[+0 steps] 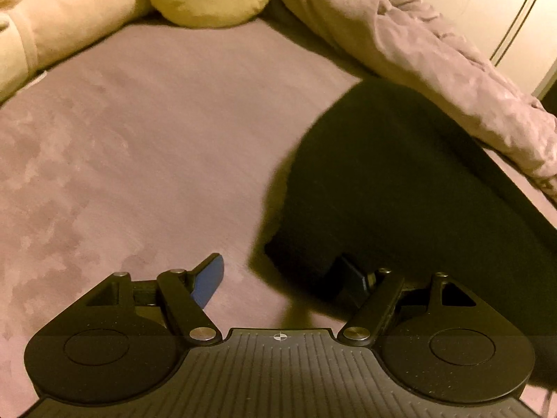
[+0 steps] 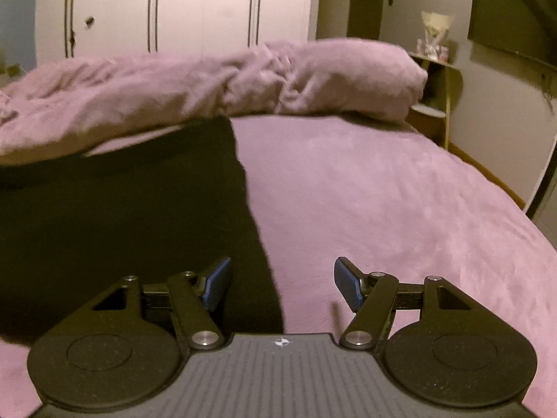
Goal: Fold small clothes
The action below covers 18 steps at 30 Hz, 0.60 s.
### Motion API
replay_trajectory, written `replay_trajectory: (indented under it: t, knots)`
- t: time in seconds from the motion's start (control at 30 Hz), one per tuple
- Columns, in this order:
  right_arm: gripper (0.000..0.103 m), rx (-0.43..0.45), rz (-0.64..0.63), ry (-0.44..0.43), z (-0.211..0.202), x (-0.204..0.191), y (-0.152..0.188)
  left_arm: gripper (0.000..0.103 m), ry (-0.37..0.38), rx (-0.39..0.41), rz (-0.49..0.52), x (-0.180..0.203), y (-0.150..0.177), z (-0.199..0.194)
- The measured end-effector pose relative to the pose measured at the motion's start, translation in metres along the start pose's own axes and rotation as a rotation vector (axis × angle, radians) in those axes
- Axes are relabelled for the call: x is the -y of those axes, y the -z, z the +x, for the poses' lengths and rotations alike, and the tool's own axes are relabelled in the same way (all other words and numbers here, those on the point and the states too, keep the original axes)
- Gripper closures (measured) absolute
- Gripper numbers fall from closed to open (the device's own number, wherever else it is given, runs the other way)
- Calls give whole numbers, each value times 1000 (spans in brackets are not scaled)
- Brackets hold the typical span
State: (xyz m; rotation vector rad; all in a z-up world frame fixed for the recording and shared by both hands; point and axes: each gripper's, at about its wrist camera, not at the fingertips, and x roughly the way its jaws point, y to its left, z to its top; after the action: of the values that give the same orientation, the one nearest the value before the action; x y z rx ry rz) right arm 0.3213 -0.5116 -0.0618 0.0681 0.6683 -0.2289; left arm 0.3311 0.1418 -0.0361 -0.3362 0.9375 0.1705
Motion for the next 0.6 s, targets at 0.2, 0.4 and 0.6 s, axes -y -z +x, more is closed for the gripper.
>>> replay_trajectory:
  t: [0.2,0.4,0.6]
  knots:
    - [29,7,21,-88,-27,-21,20,23,-40,14,11,4,1,0]
    - [25,-29,21,-143,-32,-43,39,24,-67,66,91,27,3,-21]
    - [25,-19,29,-116,-32,-44,39,23,-77,106,192,54,-3,-23]
